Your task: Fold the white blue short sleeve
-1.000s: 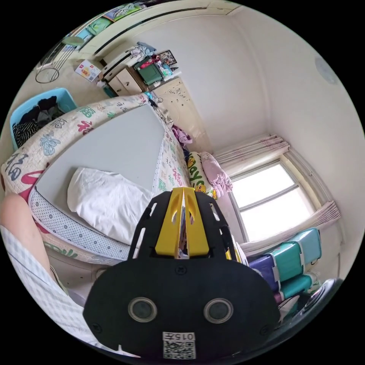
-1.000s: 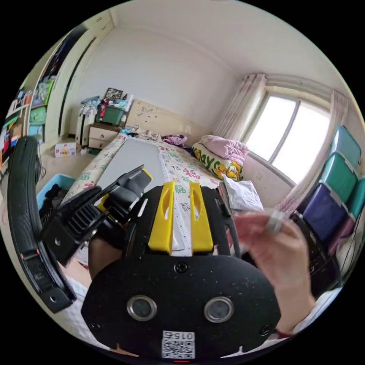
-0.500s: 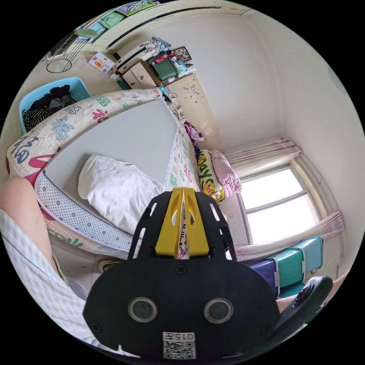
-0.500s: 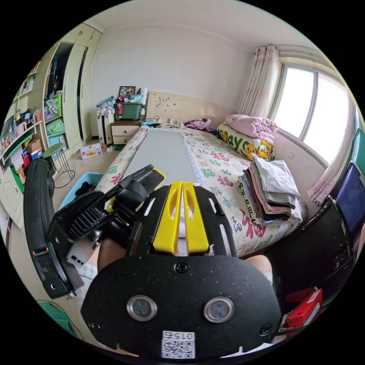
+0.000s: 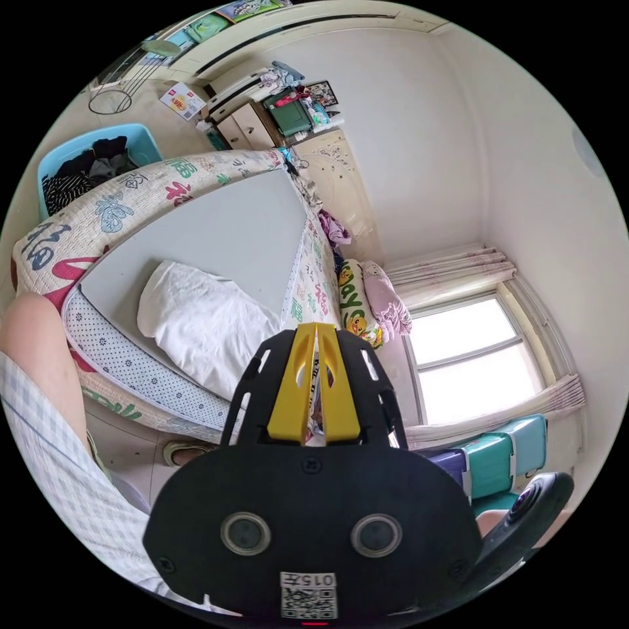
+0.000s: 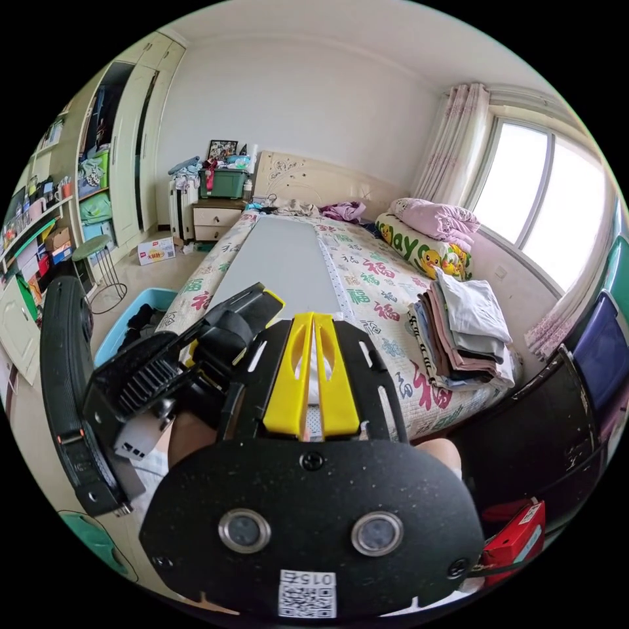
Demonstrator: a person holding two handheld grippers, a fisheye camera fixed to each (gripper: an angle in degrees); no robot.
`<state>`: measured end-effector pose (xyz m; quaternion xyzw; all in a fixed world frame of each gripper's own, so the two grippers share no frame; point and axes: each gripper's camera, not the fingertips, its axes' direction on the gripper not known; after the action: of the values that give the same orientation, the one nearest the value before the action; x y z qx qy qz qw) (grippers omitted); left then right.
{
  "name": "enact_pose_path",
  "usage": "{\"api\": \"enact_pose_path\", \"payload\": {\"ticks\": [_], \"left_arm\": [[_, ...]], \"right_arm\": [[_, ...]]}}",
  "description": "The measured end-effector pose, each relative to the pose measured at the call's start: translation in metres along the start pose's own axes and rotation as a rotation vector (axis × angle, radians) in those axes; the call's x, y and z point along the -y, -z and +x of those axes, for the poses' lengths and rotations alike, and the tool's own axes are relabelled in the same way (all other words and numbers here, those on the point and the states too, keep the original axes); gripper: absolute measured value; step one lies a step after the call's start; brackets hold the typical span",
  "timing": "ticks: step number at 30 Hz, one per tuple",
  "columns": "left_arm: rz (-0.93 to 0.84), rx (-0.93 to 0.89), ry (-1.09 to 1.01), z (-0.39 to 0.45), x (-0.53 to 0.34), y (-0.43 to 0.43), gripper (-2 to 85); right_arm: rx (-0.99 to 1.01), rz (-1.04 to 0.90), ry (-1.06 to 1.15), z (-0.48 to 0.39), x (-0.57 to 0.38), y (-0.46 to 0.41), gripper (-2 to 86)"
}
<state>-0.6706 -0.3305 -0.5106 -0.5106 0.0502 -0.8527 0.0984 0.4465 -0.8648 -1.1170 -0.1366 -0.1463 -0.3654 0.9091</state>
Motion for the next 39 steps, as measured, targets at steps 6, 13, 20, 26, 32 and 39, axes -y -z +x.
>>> {"api": "enact_pose_path", "payload": {"ticks": [6,13,20,26,32,39], "left_arm": [[-0.007,-0.022,0.006,0.001,0.000,0.004,-0.9],[-0.010,-0.054,-0.002,0.004,-0.007,0.012,-0.9],[-0.026,-0.071,-0.016,0.007,-0.015,0.021,-0.9],[-0.028,-0.091,-0.021,0.007,-0.024,0.029,-0.9],[-0.049,-0.083,-0.004,0.003,-0.031,0.028,-0.9],[-0.066,-0.069,-0.017,0.004,-0.038,0.024,-0.8]], "right_arm": [[-0.021,0.004,0.006,0.008,0.006,0.004,-1.0],[-0.044,0.020,0.002,0.016,0.005,0.012,-1.0],[-0.059,0.023,-0.016,0.021,0.001,0.020,-1.0],[-0.075,0.033,-0.019,0.023,-0.005,0.028,-1.0],[-0.083,0.006,-0.019,0.024,-0.010,0.024,-1.0],[-0.074,-0.012,-0.046,0.031,-0.014,0.017,-1.0]]}}
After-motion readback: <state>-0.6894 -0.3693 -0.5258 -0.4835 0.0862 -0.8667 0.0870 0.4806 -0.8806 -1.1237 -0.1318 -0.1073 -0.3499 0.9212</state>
